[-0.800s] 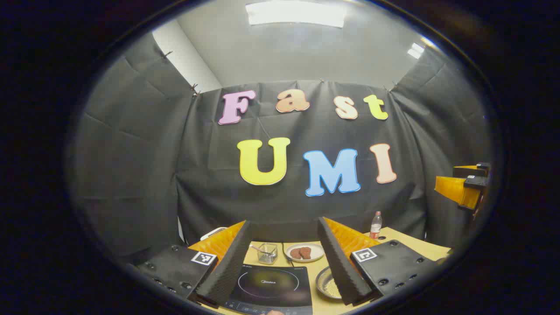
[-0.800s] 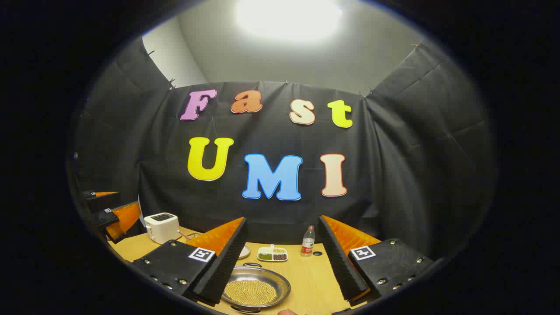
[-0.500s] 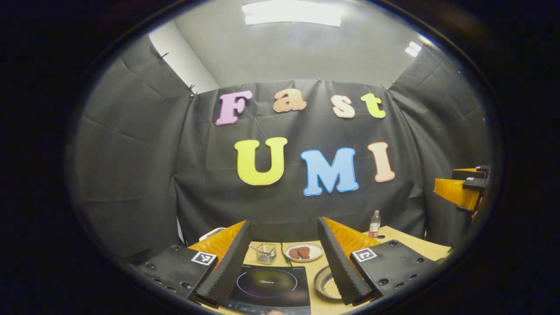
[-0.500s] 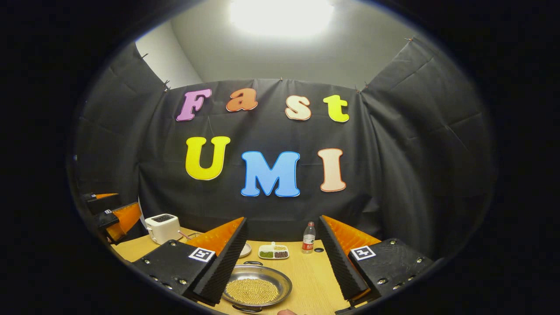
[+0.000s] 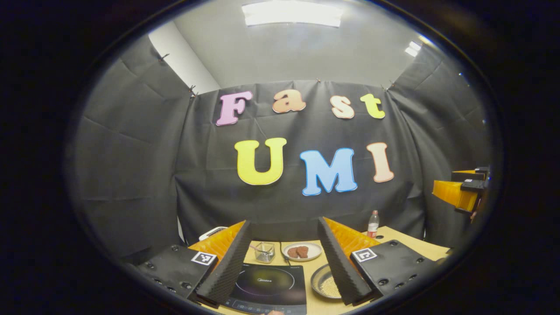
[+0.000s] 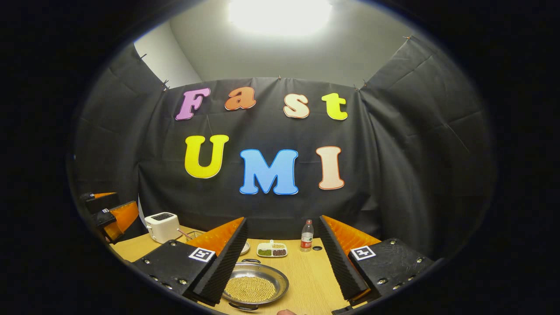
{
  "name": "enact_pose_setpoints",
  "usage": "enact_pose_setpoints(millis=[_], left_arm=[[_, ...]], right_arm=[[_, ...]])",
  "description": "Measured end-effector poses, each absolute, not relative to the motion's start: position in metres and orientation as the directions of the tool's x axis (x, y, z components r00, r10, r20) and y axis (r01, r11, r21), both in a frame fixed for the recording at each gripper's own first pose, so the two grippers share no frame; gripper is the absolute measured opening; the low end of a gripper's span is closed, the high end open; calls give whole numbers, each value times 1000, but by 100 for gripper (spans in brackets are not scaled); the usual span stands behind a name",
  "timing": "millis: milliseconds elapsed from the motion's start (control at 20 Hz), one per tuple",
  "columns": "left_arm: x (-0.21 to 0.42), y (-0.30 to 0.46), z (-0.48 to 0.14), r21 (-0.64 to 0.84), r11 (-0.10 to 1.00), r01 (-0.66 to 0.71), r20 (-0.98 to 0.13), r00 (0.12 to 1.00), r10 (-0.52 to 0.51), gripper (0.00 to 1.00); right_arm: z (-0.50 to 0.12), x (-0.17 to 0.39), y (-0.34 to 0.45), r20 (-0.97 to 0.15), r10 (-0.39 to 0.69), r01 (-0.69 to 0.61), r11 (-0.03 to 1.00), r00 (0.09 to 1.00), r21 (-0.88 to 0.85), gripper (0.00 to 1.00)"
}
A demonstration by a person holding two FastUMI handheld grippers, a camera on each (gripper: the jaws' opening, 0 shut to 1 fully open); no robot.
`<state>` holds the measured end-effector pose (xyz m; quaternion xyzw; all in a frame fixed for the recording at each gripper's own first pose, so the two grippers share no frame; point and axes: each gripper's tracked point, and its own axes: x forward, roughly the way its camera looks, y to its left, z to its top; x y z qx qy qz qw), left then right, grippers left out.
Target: First push the handle of the pot to place it horizontally, then grasp the pot with both hands and set it on the induction cooktop.
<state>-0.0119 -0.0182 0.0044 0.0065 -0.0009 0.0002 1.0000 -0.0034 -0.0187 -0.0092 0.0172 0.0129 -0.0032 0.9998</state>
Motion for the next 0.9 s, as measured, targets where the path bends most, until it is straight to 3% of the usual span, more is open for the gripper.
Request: enact_pose_setpoints(millis=[500, 550, 600, 650, 700, 750, 800, 900], left_arm=[[-17, -13, 9, 20, 1000, -10, 15, 1000, 10, 97], [-18, -12, 10, 18, 1000, -13, 15, 1000, 13, 97], [-19, -11, 10, 16, 1000, -15, 14, 1000, 15, 100], [-19, -12, 11, 12, 1000, -15, 15, 1000, 15, 97], [-20, -12, 11, 10, 1000, -14, 17, 1000, 13, 97], [-20, -12, 13, 11, 1000, -14, 19, 1000, 14, 97], [-21, -12, 12, 15, 1000, -15, 21, 1000, 14, 90], [-22, -10, 14, 17, 1000, -17, 24, 1000, 16, 90]], right_arm=[[-9, -4, -14, -28, 11, -10, 999, 1000, 39, 94], [-10, -3, -14, -32, 8, -7, 999, 999, 34, 88], [-11, -5, -13, -38, 4, -3, 999, 999, 32, 76], [-12, -4, -14, -44, 2, -1, 999, 999, 34, 72], [-14, -4, -15, -48, -3, 5, 999, 999, 37, 58], [-13, -5, -17, -47, -7, 9, 999, 999, 48, 58], [-10, -7, -19, -42, -14, 17, 998, 999, 64, 48], [-8, -7, -21, -31, -17, 20, 996, 999, 89, 32]])
